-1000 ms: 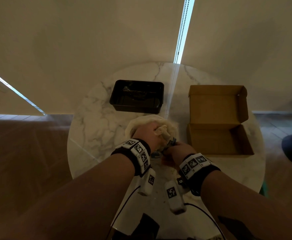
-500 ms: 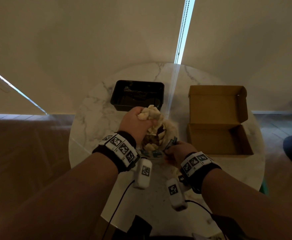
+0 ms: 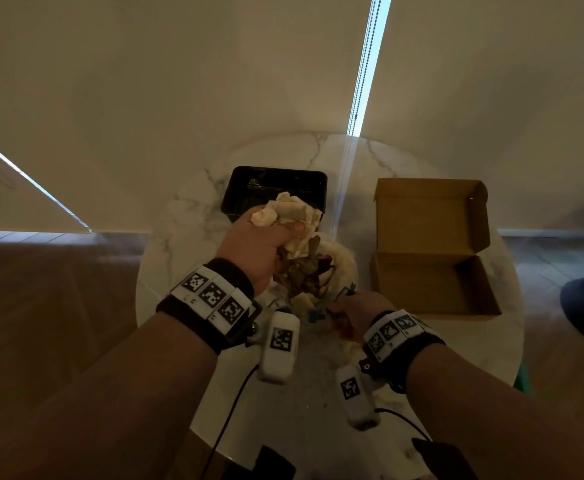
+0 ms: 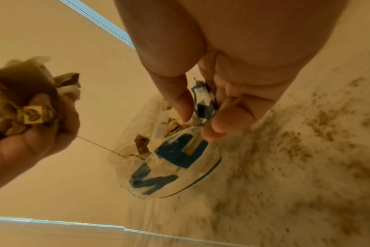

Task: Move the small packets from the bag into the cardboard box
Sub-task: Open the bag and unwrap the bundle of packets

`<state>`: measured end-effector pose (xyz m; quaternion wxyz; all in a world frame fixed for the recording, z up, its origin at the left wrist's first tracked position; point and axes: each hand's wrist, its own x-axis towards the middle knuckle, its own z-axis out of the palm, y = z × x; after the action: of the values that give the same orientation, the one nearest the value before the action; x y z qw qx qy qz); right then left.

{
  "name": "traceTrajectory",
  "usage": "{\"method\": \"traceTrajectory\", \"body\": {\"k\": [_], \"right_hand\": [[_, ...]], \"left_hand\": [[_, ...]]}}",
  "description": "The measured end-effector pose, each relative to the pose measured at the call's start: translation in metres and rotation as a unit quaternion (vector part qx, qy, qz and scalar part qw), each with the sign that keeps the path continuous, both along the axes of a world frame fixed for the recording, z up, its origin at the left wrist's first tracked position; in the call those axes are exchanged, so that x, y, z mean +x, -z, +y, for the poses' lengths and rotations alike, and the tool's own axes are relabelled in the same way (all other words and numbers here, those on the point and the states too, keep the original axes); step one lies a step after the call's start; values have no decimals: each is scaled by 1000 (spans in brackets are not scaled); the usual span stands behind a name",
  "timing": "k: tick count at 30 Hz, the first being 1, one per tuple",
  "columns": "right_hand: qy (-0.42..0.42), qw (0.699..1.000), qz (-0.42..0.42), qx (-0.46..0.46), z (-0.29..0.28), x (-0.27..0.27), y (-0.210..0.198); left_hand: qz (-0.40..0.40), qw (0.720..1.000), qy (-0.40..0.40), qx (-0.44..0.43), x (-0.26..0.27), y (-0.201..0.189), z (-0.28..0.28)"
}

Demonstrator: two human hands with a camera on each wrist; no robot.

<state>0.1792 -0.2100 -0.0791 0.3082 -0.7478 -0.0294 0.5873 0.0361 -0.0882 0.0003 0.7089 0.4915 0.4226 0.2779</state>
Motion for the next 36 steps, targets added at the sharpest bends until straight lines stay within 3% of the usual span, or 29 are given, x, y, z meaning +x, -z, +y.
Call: {"method": "traceTrajectory", "body": {"k": [7, 9, 12, 15, 19, 25, 36], "right_hand": [[-15, 1000, -1, -26, -8, 6, -2], [22, 999, 30, -20, -9, 4, -6], [93, 992, 81, 18, -6, -3, -10], [82, 994, 67, 34, 4, -11, -8], [-34, 998, -20, 52, 25, -25, 2], [-57, 987, -138, 66, 53, -44, -6], [-26, 984, -135, 114, 43, -39, -22]], "left_hand": [[-40, 994, 82, 66, -14, -83, 26], [-62, 992, 99, 51, -13, -92, 33], [-46, 992, 117, 7, -3, -82, 28], [-22, 993, 115, -15, 5, -61, 18], [-25, 994, 95, -46, 3, -42, 19], [-58, 994, 41, -85, -3, -33, 21], [-187, 978, 40, -80, -8, -70, 22]]}}
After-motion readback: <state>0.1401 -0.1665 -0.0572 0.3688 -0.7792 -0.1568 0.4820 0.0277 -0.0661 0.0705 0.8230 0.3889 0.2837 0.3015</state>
